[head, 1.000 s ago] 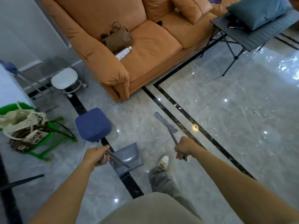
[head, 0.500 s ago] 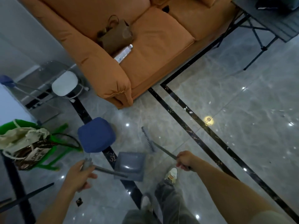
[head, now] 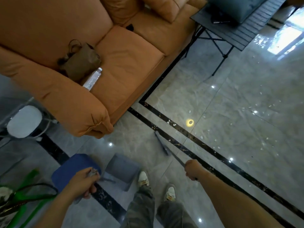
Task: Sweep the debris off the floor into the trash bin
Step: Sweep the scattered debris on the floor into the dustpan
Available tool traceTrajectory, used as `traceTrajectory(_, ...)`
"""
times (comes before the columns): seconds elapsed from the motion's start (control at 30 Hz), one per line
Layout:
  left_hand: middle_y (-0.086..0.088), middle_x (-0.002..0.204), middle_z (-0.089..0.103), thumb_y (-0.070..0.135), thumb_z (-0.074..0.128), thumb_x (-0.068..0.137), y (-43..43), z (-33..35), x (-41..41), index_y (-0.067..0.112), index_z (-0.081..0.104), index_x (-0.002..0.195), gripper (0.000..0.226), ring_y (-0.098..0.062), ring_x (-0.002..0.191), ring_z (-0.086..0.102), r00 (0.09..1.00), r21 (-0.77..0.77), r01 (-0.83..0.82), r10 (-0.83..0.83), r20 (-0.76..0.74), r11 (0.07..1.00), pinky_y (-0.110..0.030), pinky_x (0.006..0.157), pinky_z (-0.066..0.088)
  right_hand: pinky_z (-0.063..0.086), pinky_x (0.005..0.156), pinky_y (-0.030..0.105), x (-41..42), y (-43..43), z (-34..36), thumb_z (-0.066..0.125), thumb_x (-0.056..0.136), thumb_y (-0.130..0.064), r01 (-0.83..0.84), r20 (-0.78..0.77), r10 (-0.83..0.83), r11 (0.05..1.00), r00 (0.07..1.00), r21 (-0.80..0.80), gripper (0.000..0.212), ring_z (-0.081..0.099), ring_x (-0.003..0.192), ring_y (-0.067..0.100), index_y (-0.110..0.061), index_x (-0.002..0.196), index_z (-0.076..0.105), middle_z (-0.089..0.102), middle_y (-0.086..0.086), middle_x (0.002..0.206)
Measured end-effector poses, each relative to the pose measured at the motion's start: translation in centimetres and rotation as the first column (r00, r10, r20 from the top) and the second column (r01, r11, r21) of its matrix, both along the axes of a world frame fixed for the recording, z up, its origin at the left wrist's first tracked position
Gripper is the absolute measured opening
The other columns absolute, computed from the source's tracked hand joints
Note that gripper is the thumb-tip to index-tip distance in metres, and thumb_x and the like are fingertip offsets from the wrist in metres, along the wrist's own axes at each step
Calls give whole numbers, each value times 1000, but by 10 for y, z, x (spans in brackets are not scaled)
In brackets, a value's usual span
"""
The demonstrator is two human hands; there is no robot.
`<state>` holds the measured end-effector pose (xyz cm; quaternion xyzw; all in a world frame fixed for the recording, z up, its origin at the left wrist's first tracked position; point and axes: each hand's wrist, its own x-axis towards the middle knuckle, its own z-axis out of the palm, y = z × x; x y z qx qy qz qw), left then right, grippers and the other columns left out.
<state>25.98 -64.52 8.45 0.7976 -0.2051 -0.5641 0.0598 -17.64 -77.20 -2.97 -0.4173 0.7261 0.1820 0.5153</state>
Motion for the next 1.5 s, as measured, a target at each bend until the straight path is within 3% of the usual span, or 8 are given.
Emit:
traceTrajectory(0.2,-28,70,64,14,63,104,-69,-9,2,6,49,93,19,-27,44,54,983,31,72,-66,-171,997,-38,48,50,52,50,29,-19,-19,24,59,99,-12,314,3,-316,942,949,-119,17,62,63,24,-10,116,62,71,19,91)
traceTrajectory(0.37,-22,66,59,17,65,102,-111,-26,-14,4,53,85,24,-26,50,56,974,-26,203,-205,-99,979,-39,52,50,39,41,25,-40,-55,36,52,101,-12,434,-17,-436,898,900,-68,25,49,48,19,7,115,60,59,16,71)
traceTrajectory(0.47,-17,61,51,21,63,103,-140,-35,-35,4,53,83,29,-22,49,49,960,-45,276,-277,-29,960,-33,52,42,43,44,28,-55,-76,32,51,102,-20,433,-50,-448,884,893,-177,27,57,55,23,4,112,59,64,17,78)
traceTrajectory(0.6,-18,77,68,22,64,101,-177,-49,-64,5,63,75,31,-24,67,60,930,-53,336,-322,178,940,-31,62,46,42,39,26,-84,-112,12,46,104,-20,482,-19,-494,854,869,-195,17,53,54,23,-8,117,48,59,16,85)
traceTrajectory(0.7,-10,61,62,19,63,99,-194,-56,-82,10,54,62,40,-27,63,59,927,-68,322,-300,227,944,-35,60,44,42,44,29,-107,-160,-10,46,103,-17,507,-38,-528,830,848,-235,15,51,57,24,-6,112,52,58,18,83)
traceTrajectory(0.97,5,75,70,43,61,99,-246,-80,-123,26,70,79,28,-18,71,65,817,35,470,-449,363,882,-36,69,55,43,41,26,-134,-278,-84,44,104,-16,394,-106,-414,903,904,-170,22,60,69,29,-6,116,60,65,24,105)
traceTrajectory(1.23,7,76,70,29,72,90,-301,-79,-149,28,69,85,6,-12,69,64,823,-111,447,-359,440,888,-30,59,49,44,43,24,-164,-263,-49,47,105,-20,173,-114,-168,984,979,36,21,52,54,22,-9,111,64,61,14,79)
traceTrajectory(1.5,1,63,66,24,70,93,-341,-122,-127,15,71,72,23,-11,54,58,746,-70,514,-405,529,855,-30,50,49,43,43,24,-133,-327,-52,48,106,-34,-30,7,32,978,999,-209,32,59,59,17,-22,133,61,64,3,85)
